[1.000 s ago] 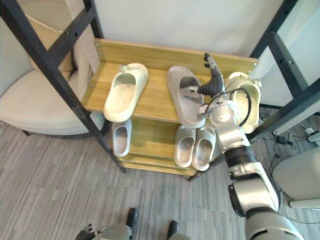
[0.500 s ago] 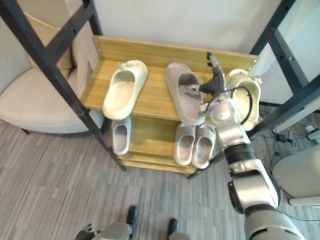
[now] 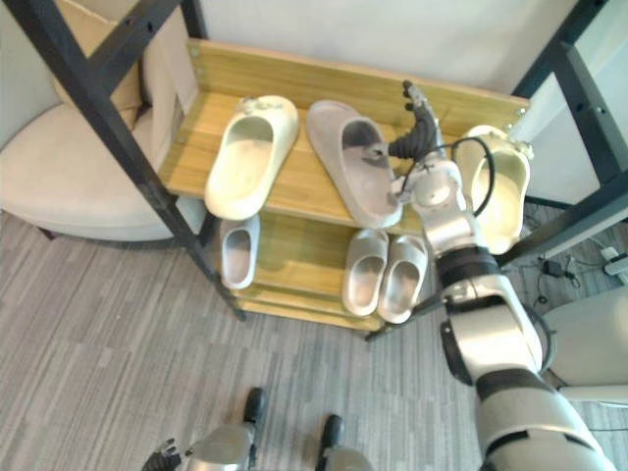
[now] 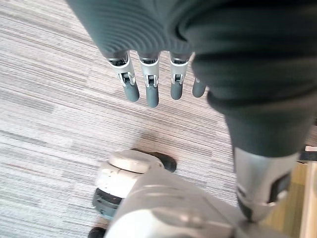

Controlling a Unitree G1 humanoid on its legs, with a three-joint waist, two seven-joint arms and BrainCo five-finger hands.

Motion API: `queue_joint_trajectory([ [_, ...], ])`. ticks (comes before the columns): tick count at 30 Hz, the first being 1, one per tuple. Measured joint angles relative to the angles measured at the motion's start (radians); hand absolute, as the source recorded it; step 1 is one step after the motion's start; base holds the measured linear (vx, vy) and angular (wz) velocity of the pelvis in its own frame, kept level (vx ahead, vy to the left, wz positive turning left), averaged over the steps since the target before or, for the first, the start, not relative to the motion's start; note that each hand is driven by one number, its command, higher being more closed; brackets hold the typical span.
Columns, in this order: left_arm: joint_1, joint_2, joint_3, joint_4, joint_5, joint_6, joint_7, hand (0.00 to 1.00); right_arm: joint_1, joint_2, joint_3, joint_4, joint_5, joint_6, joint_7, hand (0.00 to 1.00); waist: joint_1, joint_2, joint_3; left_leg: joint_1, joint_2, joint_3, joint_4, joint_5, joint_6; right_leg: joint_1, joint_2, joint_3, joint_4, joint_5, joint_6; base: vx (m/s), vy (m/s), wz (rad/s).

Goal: Organize the slippers on the shoe rack

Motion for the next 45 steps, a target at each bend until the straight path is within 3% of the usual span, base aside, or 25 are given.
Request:
queue_joint_trajectory([
  [6,-0.001,0.003,0.0,0.0,-0.001,-0.001,0.001,0.0,-0.027,-0.001,0.027,0.032,-0.034,0.005,0.028,1.0,0.019,-0.008,0.004,0.001,0.001,0.0,0.0,0.002,0.002,0.0,0.001,0.0,0.001,-0.005,-0.001,0.0,0.0,0.0],
  [11,-0.001,0.009,0.0,0.0,-0.011,-0.001,0.003,0.0,-0.031,-0.001,0.037,0.033,-0.033,0.005,0.035,1.0,0.02,-0.022,0.01,0.003,0.002,0.003,0.0,0.003,0.004,0.001,0.002,0.001,0.003,-0.005,0.0,0.0,0.0,0.0],
  [23,-0.001,0.009,0.0,0.0,-0.011,0.0,0.004,0.0,-0.019,-0.001,0.062,0.022,-0.024,-0.005,0.036,1.0,0.023,-0.024,0.011,0.021,0.003,0.011,0.0,0.003,0.004,0.017,0.002,0.003,0.003,-0.006,0.001,0.0,0.0,0.0],
  [31,-0.001,0.009,0.001,-0.002,-0.011,0.002,0.005,0.0,0.153,0.0,0.014,-0.233,0.044,-0.029,0.028,1.0,0.016,-0.025,0.01,0.034,0.005,0.015,0.0,0.002,0.003,0.022,0.002,0.006,0.012,-0.006,0.002,0.0,0.0,0.0],
  [38,0.004,0.009,0.002,-0.002,-0.008,0.002,0.013,0.0,0.306,0.037,0.001,-0.422,0.055,-0.064,0.029,1.0,-0.009,-0.027,0.006,0.038,0.006,0.017,0.0,0.002,0.003,0.022,0.002,0.009,0.018,-0.005,0.002,-0.04,-0.004,-0.01],
  [45,0.006,0.01,0.003,-0.002,0.002,0.01,0.014,0.0,0.462,0.061,-0.028,-0.572,0.054,-0.068,0.029,1.0,-0.021,-0.025,-0.009,0.036,0.005,0.018,0.0,0.007,0.004,0.02,0.001,0.014,0.017,-0.003,0.005,-0.01,-0.001,0.0],
])
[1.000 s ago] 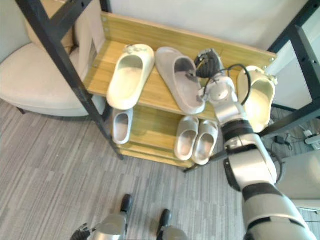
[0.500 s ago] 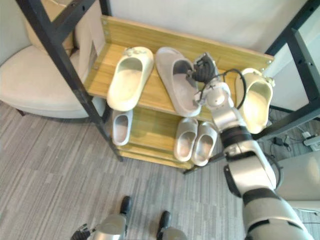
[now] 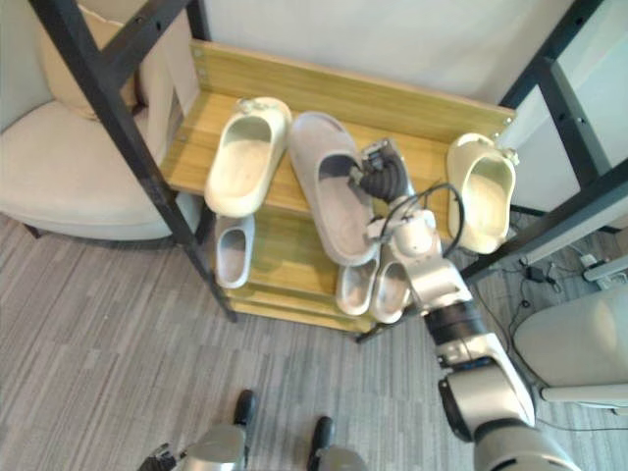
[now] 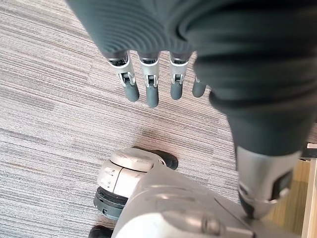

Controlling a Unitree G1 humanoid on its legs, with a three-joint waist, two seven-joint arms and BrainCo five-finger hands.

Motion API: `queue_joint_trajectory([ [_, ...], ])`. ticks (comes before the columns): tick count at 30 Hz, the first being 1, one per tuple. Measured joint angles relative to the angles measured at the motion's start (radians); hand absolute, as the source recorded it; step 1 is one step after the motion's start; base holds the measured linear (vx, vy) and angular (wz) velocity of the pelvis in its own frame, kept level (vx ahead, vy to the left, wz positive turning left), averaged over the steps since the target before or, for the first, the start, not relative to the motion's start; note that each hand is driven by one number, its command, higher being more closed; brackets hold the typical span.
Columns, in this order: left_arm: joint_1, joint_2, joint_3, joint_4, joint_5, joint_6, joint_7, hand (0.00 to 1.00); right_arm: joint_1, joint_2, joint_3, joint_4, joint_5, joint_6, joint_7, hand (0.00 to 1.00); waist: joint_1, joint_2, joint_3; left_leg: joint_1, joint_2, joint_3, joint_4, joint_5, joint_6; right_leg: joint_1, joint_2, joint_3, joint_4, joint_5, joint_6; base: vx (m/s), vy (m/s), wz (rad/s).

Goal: Organize the slippers on the shoe rack

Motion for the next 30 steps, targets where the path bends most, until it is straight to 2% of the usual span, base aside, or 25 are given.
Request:
queue_joint_trajectory([
  [8,0.005,-0.008,-0.002,0.001,0.039,0.013,0.0,0.0,0.189,0.065,-0.089,-0.196,-0.004,-0.008,-0.007,1.0,-0.012,0.026,-0.036,0.0,-0.007,-0.001,0.006,0.002,0.004,0.0,-0.006,0.001,-0.001,0.002,0.004,0.0,0.0,0.0],
  [12,0.009,-0.014,-0.003,0.004,0.06,0.018,-0.001,0.0,0.285,0.108,-0.151,-0.313,-0.003,-0.046,-0.008,1.0,-0.027,0.042,-0.053,0.011,-0.006,-0.004,0.006,0.002,0.004,0.013,-0.006,0.0,-0.001,0.002,0.004,0.0,0.0,0.0],
  [19,0.012,-0.025,-0.014,0.037,0.077,0.017,-0.003,0.0,0.461,0.144,-0.153,-0.466,0.017,-0.092,0.038,1.0,-0.053,0.08,-0.097,0.016,-0.009,-0.003,0.005,-0.002,-0.002,0.017,-0.012,0.001,0.001,-0.011,0.02,0.0,0.0,0.0],
  [26,0.014,-0.016,-0.053,0.039,0.078,0.012,-0.006,0.0,0.574,0.146,-0.111,-0.467,0.028,-0.102,0.091,1.0,-0.057,0.097,-0.107,0.012,-0.007,-0.001,0.008,-0.001,-0.001,-0.007,-0.019,0.002,0.047,-0.021,0.013,0.0,0.0,0.0],
  [29,-0.001,-0.012,-0.056,0.032,0.078,0.007,-0.02,0.0,0.576,0.14,-0.068,-0.465,0.028,-0.102,0.112,1.0,-0.061,0.105,-0.086,-0.096,-0.013,-0.009,0.192,-0.071,0.009,-0.052,-0.028,-0.005,0.109,-0.039,0.006,-0.04,0.008,0.09],
  [30,-0.011,-0.014,-0.061,0.016,0.077,0.001,-0.022,0.0,0.568,0.13,-0.058,-0.461,0.027,-0.102,0.114,1.0,-0.061,0.124,-0.06,-0.149,-0.007,-0.017,0.303,-0.12,0.009,-0.062,-0.023,-0.011,0.135,-0.048,0.002,-0.09,0.013,0.11],
])
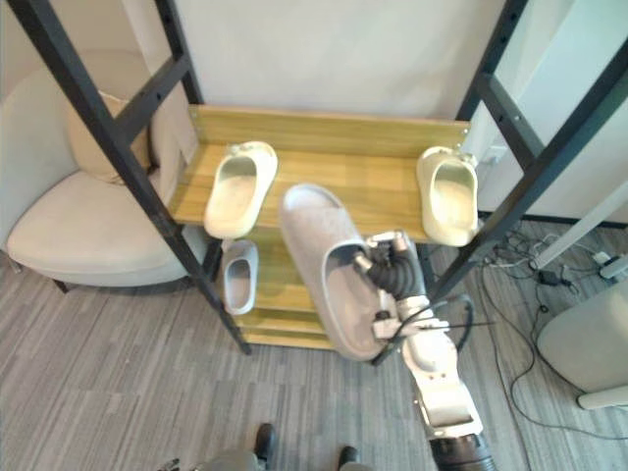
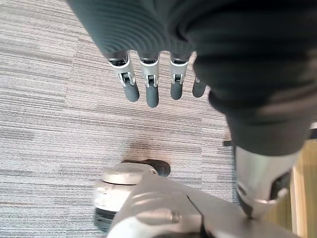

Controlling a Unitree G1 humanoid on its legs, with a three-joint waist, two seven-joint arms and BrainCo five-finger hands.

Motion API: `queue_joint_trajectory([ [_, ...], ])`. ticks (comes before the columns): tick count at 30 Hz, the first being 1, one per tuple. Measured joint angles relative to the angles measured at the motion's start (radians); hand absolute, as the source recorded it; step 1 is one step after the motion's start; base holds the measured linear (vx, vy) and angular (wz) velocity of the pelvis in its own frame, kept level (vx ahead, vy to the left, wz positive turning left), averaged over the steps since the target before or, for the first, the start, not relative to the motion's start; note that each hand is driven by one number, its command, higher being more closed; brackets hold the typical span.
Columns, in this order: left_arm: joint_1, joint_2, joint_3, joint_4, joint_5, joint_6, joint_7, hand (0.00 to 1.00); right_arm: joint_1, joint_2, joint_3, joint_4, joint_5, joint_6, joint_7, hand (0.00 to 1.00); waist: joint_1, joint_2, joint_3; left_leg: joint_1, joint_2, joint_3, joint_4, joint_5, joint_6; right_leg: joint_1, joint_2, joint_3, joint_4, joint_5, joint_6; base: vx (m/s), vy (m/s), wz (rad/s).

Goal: Organize the slippers on the shoe rack

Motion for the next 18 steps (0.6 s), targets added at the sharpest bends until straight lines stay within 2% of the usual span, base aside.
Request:
queue_joint_trajectory([
  [2,-0.017,-0.013,-0.002,-0.002,-0.001,-0.013,-0.001,0.0,-0.025,-0.019,0.023,0.019,0.0,-0.001,-0.001,1.0,-0.001,0.035,0.03,-0.087,0.01,-0.015,0.135,-0.057,-0.002,-0.048,0.012,-0.006,0.067,-0.024,-0.003,-0.19,0.039,0.1],
  [4,-0.037,-0.018,-0.001,-0.01,-0.004,-0.014,0.001,0.0,-0.082,-0.039,0.056,0.074,-0.004,-0.001,-0.004,1.0,-0.005,0.048,0.077,-0.163,0.014,-0.02,0.229,-0.092,0.0,-0.13,0.006,-0.009,0.181,-0.073,-0.004,-0.21,0.038,0.12],
  [7,-0.06,-0.022,-0.001,-0.017,-0.042,-0.021,0.001,0.0,-0.134,-0.055,0.073,0.112,-0.039,0.001,-0.009,1.0,-0.006,0.038,0.145,-0.285,-0.008,-0.048,0.324,-0.107,-0.002,-0.264,-0.031,-0.029,0.348,-0.146,-0.002,-0.21,0.015,0.32],
  [9,-0.066,-0.03,-0.001,-0.017,-0.052,-0.022,0.001,0.0,-0.154,-0.064,0.076,0.125,-0.039,0.001,-0.01,1.0,0.001,0.035,0.17,-0.333,-0.02,-0.054,0.361,-0.108,-0.001,-0.316,-0.05,-0.034,0.411,-0.167,-0.002,-0.14,0.027,0.31],
  [11,-0.069,-0.032,-0.003,-0.017,-0.062,-0.021,-0.001,0.0,-0.171,-0.078,0.089,0.125,-0.042,0.002,-0.022,1.0,0.008,0.035,0.175,-0.387,-0.034,-0.059,0.403,-0.114,0.0,-0.372,-0.07,-0.038,0.475,-0.19,-0.001,-0.11,0.037,0.2],
  [13,-0.073,-0.036,-0.001,-0.024,-0.076,-0.02,-0.001,0.0,-0.237,-0.076,0.111,0.124,-0.043,0.001,-0.049,1.0,0.01,0.026,0.206,-0.506,-0.048,-0.062,0.534,-0.152,-0.003,-0.492,-0.103,-0.036,0.629,-0.249,-0.003,-0.12,0.037,0.16],
  [18,-0.081,-0.032,0.001,-0.058,-0.091,-0.019,0.003,0.0,-0.299,-0.075,0.107,0.125,-0.046,0.002,-0.093,1.0,0.021,0.019,0.231,-0.66,-0.056,-0.076,0.674,-0.184,-0.01,-0.63,-0.127,-0.049,0.781,-0.305,-0.008,-0.13,-0.001,0.16],
])
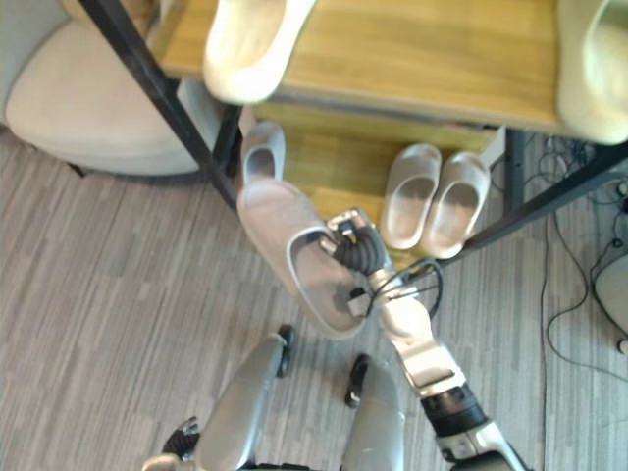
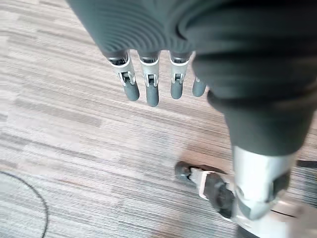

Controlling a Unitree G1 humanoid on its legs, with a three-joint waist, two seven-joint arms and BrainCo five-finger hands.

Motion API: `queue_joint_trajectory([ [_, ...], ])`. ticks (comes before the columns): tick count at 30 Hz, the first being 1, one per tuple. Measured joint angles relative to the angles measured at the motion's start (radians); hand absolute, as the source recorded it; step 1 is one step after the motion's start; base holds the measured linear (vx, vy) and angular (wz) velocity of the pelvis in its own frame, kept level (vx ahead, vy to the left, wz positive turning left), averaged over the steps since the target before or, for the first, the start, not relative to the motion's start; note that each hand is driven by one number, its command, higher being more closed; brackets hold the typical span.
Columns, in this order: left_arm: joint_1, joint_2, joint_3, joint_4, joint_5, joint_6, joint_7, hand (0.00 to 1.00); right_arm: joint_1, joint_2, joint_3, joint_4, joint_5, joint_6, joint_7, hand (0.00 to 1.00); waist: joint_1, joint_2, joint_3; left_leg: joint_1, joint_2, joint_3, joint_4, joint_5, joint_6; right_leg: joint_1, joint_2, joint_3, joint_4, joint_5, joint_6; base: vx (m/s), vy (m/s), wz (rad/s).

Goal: Organize the slippers on the shoe rack

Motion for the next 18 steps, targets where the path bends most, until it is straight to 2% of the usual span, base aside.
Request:
queue_joint_trajectory([
  [4,-0.069,-0.003,0.017,-0.016,-0.008,0.008,0.011,0.0,-0.08,0.003,-0.03,0.007,-0.014,0.011,-0.065,1.0,0.041,-0.006,0.039,-0.136,-0.001,-0.01,0.119,-0.024,-0.011,-0.132,-0.017,-0.001,0.136,-0.044,-0.008,-0.1,-0.02,0.09],
  [7,-0.101,-0.016,0.023,-0.05,-0.011,0.008,0.03,0.0,-0.159,0.005,-0.059,0.061,-0.032,0.027,-0.118,1.0,0.053,-0.011,0.052,-0.216,0.0,-0.016,0.169,-0.026,-0.016,-0.206,-0.028,-0.004,0.199,-0.064,-0.016,-0.1,-0.033,0.11],
  [11,-0.136,-0.057,0.05,-0.081,-0.03,0.007,0.039,0.0,-0.213,0.006,-0.105,0.075,-0.034,0.053,-0.183,1.0,0.073,-0.018,0.065,-0.274,-0.001,-0.018,0.209,-0.03,-0.023,-0.264,-0.041,-0.006,0.254,-0.081,-0.028,-0.08,-0.034,0.06],
  [18,-0.144,-0.059,0.05,-0.096,-0.03,0.008,0.064,0.0,-0.372,0.017,-0.177,0.198,-0.072,0.102,-0.303,1.0,0.095,-0.019,0.067,-0.331,0.003,-0.027,0.236,-0.035,-0.039,-0.321,-0.041,-0.012,0.298,-0.101,-0.037,-0.04,-0.041,0.03],
])
